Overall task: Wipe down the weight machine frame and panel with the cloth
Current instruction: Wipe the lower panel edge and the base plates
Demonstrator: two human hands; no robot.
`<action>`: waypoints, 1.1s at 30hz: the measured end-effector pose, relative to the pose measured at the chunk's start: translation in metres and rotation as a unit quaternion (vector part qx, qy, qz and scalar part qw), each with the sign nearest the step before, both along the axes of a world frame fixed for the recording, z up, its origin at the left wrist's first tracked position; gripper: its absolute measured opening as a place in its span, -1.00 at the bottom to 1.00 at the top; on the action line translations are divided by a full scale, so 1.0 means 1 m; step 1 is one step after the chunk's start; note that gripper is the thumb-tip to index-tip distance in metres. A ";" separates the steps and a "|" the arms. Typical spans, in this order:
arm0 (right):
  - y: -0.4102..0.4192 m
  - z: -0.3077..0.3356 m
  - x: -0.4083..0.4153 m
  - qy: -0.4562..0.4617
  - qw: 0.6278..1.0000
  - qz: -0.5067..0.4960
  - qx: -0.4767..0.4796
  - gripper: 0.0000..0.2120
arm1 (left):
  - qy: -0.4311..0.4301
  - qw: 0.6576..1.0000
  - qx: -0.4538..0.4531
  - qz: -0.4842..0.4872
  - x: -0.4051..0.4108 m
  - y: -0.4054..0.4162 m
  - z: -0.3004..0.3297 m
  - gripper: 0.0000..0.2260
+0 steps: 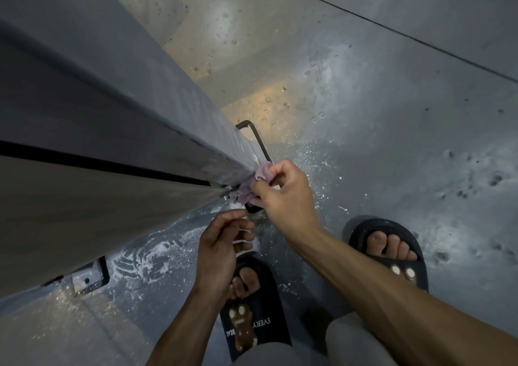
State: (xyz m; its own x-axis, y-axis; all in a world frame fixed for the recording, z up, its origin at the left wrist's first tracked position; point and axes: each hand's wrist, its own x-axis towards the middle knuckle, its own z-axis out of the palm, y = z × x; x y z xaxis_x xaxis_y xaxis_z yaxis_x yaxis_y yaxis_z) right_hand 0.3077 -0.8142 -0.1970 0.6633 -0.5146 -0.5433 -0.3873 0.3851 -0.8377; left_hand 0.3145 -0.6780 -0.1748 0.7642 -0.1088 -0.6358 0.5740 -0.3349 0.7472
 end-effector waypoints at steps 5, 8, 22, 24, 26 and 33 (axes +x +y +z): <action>-0.002 0.010 -0.007 -0.018 0.997 0.025 -0.073 -0.87 | -0.012 1.000 -0.001 0.004 0.003 0.001 0.000 -0.79; -0.003 0.016 -0.004 -0.004 0.999 0.013 -0.029 -0.84 | -0.017 1.000 -0.008 0.010 0.004 0.001 0.001 -0.80; 0.004 0.033 -0.008 -0.043 0.999 0.032 0.007 -0.83 | -0.037 0.999 -0.026 0.022 0.007 -0.003 0.002 -0.83; 0.004 0.033 -0.007 -0.031 0.999 0.032 0.013 -0.82 | -0.038 0.999 -0.021 0.024 0.006 -0.002 0.001 -0.84; 0.003 0.035 -0.006 -0.013 0.999 0.025 0.033 -0.82 | -0.033 0.999 -0.020 0.031 0.006 -0.003 0.001 -0.80; 0.002 0.052 -0.011 -0.061 0.996 0.017 0.066 -0.81 | -0.041 0.999 -0.013 0.010 0.004 0.000 0.001 -0.81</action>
